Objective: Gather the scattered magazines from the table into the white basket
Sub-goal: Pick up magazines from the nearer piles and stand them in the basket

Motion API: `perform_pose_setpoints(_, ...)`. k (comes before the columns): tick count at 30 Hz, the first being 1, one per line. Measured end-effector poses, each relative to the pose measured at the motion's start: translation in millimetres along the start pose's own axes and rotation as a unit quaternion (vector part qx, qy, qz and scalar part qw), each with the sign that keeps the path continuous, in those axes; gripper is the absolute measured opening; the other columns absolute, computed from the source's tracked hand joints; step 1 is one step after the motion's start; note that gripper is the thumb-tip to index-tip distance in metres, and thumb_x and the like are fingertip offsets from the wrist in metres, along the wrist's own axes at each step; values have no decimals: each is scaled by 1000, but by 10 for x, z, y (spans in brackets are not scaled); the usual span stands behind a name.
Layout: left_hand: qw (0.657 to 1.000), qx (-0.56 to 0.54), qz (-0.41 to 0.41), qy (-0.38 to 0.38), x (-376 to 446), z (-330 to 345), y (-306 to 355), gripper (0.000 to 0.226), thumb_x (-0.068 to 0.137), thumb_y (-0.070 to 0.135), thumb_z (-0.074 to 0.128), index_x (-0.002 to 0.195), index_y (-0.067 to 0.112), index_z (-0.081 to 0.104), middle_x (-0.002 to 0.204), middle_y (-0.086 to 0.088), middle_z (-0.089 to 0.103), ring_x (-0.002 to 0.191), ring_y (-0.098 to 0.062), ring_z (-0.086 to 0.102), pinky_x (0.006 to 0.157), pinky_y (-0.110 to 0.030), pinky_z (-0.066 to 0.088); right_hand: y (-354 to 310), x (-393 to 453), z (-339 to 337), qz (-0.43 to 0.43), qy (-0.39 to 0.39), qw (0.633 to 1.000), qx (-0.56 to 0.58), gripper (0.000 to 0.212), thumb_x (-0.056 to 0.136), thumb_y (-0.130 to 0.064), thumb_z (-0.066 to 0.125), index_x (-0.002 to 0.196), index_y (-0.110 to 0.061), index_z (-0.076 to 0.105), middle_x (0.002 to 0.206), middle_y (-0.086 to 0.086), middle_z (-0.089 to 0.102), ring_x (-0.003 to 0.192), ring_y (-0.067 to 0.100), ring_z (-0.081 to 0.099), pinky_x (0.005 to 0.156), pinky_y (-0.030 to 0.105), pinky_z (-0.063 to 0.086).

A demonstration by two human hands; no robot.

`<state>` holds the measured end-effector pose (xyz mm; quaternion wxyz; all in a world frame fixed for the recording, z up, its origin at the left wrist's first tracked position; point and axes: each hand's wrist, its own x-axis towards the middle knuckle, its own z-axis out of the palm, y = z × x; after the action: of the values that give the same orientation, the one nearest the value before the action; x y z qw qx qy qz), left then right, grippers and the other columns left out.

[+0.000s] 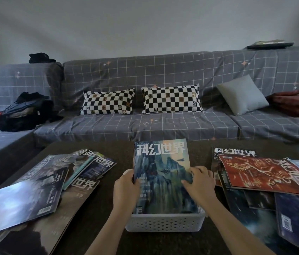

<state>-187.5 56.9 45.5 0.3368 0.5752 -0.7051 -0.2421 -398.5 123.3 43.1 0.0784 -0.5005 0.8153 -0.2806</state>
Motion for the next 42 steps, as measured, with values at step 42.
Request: perform_pose_setpoints(42, 991, -87, -24, -95, -223, -127, 120, 37, 93, 35, 56, 127, 29, 44, 120, 8, 57, 85, 5, 59, 58, -10, 47, -67, -107, -37, 3, 57, 998, -25, 49, 84, -53, 57, 122, -22, 59, 128, 5, 44, 122, 29, 35, 101, 40, 28)
